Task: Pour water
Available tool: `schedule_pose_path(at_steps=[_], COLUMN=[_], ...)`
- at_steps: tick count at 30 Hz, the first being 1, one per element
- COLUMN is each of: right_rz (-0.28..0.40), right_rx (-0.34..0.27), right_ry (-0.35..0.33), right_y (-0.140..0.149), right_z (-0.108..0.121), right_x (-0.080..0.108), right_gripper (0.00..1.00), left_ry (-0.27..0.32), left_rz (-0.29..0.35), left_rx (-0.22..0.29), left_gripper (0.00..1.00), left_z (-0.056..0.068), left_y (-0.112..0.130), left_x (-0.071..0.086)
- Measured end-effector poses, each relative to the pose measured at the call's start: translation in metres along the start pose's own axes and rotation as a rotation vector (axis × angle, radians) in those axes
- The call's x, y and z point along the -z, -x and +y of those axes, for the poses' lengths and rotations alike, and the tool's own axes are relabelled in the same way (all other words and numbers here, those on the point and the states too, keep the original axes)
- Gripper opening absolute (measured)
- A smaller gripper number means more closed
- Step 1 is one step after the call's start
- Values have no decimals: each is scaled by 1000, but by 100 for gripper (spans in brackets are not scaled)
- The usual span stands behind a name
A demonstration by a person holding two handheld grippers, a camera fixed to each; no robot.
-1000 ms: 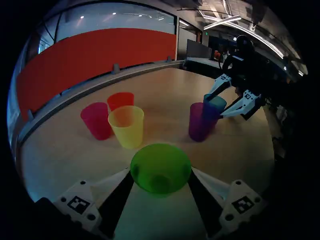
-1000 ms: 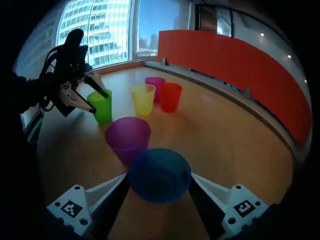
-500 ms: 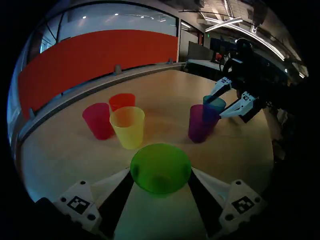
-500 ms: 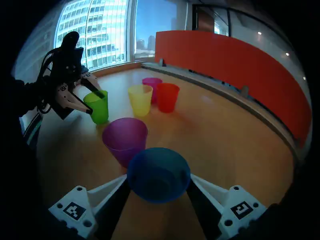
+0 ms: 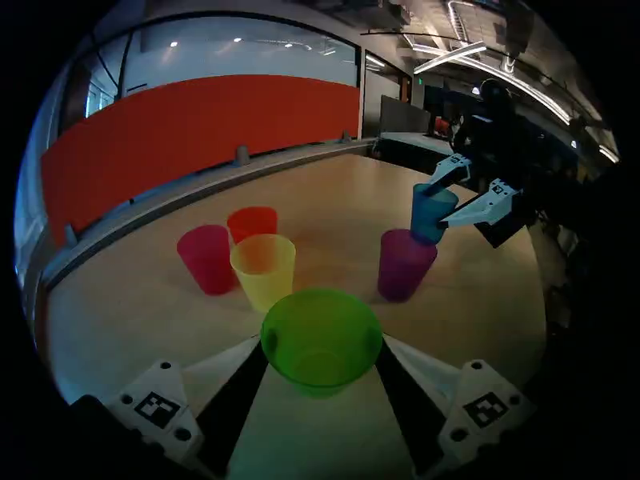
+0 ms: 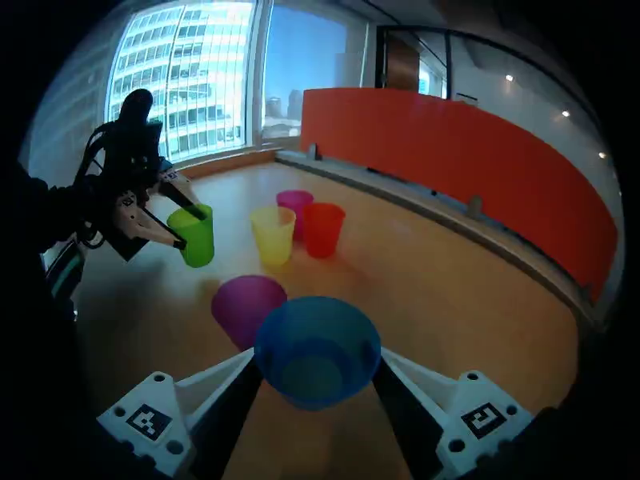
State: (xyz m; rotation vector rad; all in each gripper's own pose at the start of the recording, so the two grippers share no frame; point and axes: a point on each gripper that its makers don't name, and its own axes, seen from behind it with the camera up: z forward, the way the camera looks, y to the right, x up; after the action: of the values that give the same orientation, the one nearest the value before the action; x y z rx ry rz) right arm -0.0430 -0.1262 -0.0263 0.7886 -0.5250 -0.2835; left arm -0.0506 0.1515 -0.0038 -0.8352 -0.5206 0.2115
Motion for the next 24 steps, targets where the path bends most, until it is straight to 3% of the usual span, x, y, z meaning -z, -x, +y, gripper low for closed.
schedule_pose_path(at_steps=[11, 24], right_rz=[97, 213], right_rx=[6, 9], right_ry=[30, 53], right_y=[-43, -92], right_z=[9, 13], right_x=[20, 41], right_gripper=[89, 89], left_ry=[-29, -84], left_rz=[69, 181], left_rx=[5, 1], left_gripper=[87, 87], left_z=[1, -13], left_y=[-25, -75], left_x=[10, 31])
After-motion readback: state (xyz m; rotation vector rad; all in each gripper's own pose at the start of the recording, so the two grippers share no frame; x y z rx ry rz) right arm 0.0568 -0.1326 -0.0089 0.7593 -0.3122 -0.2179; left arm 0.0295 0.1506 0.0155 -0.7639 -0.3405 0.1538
